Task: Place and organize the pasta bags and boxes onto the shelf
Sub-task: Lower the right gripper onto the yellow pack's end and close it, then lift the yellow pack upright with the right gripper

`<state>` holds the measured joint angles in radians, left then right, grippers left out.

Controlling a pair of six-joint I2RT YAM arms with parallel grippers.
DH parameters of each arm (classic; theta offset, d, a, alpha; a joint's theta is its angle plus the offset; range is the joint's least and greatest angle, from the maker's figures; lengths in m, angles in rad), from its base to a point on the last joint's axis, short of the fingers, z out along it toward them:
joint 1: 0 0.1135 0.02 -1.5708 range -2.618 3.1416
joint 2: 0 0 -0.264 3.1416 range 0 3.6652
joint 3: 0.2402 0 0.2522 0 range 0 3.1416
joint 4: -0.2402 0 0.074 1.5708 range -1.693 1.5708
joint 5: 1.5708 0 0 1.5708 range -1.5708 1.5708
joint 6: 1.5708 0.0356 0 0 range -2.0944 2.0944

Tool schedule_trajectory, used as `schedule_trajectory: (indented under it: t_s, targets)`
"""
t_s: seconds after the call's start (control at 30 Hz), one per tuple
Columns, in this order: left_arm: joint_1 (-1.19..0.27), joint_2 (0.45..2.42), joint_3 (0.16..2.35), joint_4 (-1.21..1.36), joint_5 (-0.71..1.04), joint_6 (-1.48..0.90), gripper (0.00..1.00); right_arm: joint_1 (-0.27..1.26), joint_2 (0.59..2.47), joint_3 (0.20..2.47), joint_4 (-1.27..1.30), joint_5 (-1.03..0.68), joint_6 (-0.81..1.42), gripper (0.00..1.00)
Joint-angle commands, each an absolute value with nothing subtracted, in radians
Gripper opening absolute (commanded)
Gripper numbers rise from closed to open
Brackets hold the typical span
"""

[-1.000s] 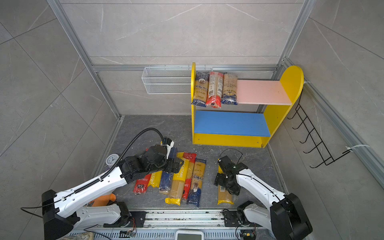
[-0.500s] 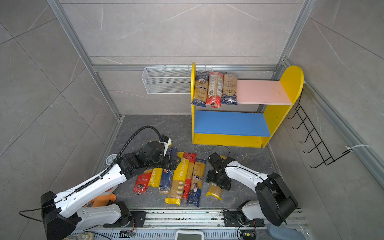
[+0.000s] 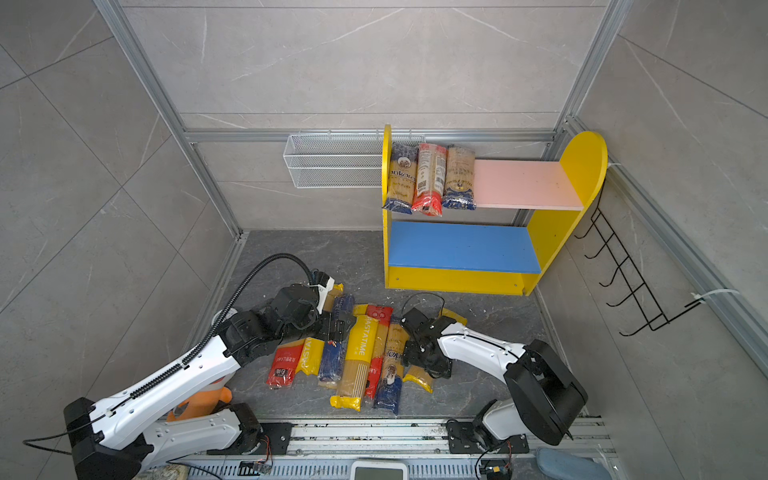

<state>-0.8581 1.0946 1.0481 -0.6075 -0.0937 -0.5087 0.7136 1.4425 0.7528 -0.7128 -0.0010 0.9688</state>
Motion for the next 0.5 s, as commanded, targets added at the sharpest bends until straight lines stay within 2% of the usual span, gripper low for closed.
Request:
schedule_trajectory:
  t_s: [0.0,0.2,0.47]
  targets:
    - [-0.853,1.058,1.045,-0.623,-0.077,-0.5,1.0,0.745,1.461,0.725,-0.699,0.042,1.037,0.96]
    - [-0.853,1.018,1.03,-0.645,-0.082,-0.501,1.0,0.749,1.446,0.67,-0.655,0.075,1.062,0.96]
    - [-0.853,0.996,1.031,-0.661,-0.086,-0.5,1.0,0.749,1.531,0.66,-0.576,0.08,1.062,0.94]
